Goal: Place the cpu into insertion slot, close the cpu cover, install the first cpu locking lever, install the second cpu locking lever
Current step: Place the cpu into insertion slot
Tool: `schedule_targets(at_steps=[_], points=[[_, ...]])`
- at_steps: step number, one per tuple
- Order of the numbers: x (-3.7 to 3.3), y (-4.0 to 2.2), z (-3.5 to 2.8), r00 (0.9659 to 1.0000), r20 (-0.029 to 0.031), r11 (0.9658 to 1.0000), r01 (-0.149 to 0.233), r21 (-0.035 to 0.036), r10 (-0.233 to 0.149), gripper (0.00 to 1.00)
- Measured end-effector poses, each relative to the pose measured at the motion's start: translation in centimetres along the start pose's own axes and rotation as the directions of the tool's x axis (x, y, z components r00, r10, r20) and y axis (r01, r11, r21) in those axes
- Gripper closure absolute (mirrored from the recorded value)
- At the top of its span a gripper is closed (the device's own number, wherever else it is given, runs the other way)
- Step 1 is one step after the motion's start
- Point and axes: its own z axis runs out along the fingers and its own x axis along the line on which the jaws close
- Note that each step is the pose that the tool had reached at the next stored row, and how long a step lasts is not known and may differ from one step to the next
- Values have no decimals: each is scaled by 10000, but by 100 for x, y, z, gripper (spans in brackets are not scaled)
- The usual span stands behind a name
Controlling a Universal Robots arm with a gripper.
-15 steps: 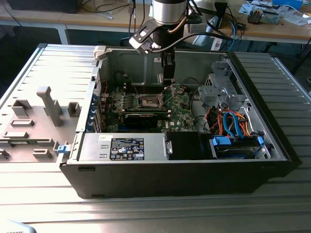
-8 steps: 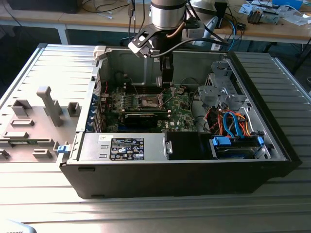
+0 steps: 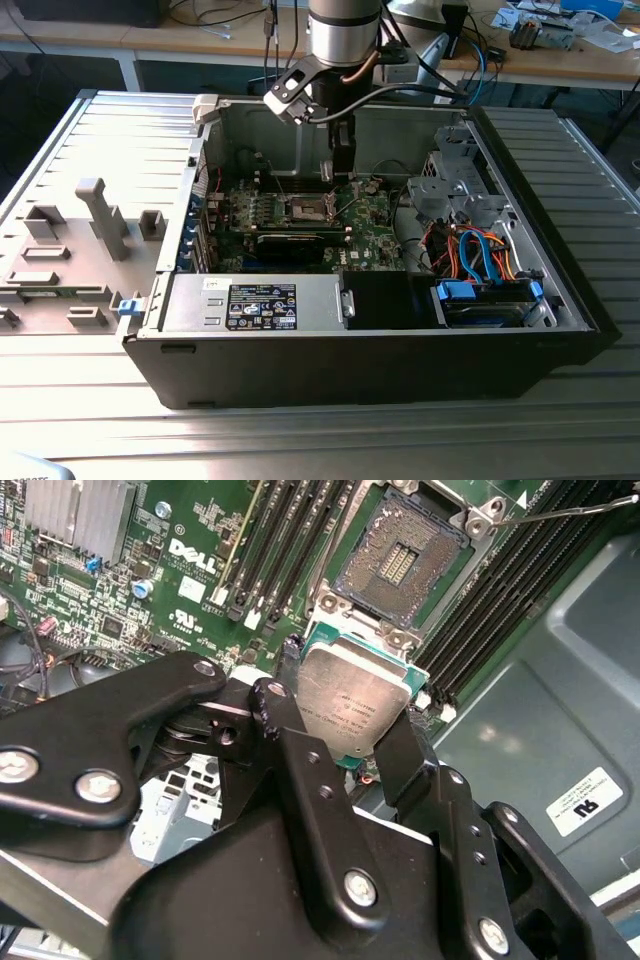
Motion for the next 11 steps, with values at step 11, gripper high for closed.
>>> schedule_targets(at_steps=[11], points=[[4,-43,11,10000,0,10000,0,1,0,45]])
